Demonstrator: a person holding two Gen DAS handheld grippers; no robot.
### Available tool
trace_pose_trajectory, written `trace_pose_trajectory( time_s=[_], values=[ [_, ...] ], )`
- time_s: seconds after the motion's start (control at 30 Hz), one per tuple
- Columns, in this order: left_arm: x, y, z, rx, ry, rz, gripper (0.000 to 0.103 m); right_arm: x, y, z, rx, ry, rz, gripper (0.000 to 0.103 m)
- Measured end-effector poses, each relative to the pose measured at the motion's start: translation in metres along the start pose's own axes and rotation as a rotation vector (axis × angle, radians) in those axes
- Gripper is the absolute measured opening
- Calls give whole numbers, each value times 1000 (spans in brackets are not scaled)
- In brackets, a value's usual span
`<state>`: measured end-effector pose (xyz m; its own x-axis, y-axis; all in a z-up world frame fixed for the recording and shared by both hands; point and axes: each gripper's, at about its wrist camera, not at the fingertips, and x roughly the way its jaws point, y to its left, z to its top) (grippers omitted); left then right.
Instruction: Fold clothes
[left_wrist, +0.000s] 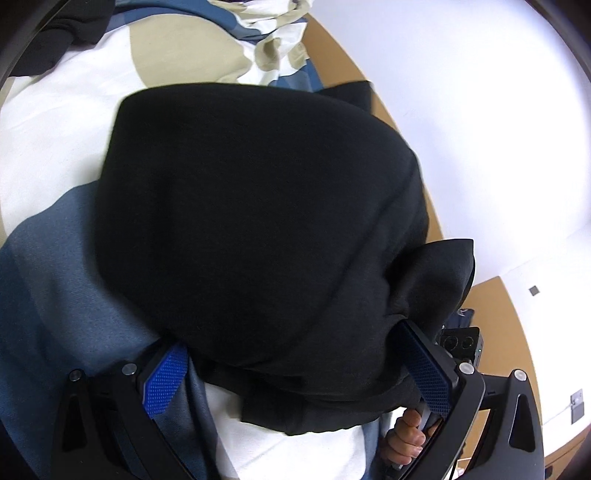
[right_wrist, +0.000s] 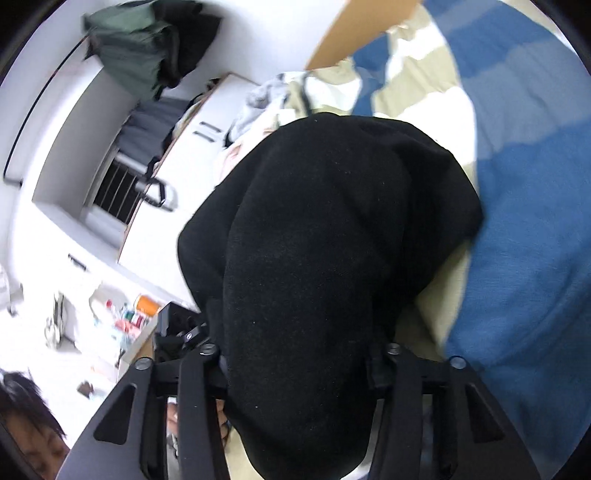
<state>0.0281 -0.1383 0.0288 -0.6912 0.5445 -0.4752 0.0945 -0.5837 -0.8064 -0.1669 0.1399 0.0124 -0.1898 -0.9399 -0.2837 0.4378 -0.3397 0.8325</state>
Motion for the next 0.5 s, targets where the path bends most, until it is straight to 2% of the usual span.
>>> trace_pose_trajectory(
  time_s=[0.1,0.2,0.27,0.37,0.4,0.5],
  values=[
    [-4,-4,-4,-1,-3,-66,100,-8,30,-9,-71,-27,-23,37],
    [-6,-14,-10,19,4,-96,100,-30,51,-19,-104,-77,-43,32],
    [-6,-25,-16,44,4,-104,100,-52,61,-29,-115,-109,-67,31],
    [2,-59,-36,81,24,-96,100,-105,72,-44,-114,-175,-109,30],
    [10,-79,-46,119,41,-78,99,-127,73,-48,-103,-209,-127,29],
    [45,-135,-77,156,185,-178,98,-202,79,-58,-76,-317,-185,29]
  ],
)
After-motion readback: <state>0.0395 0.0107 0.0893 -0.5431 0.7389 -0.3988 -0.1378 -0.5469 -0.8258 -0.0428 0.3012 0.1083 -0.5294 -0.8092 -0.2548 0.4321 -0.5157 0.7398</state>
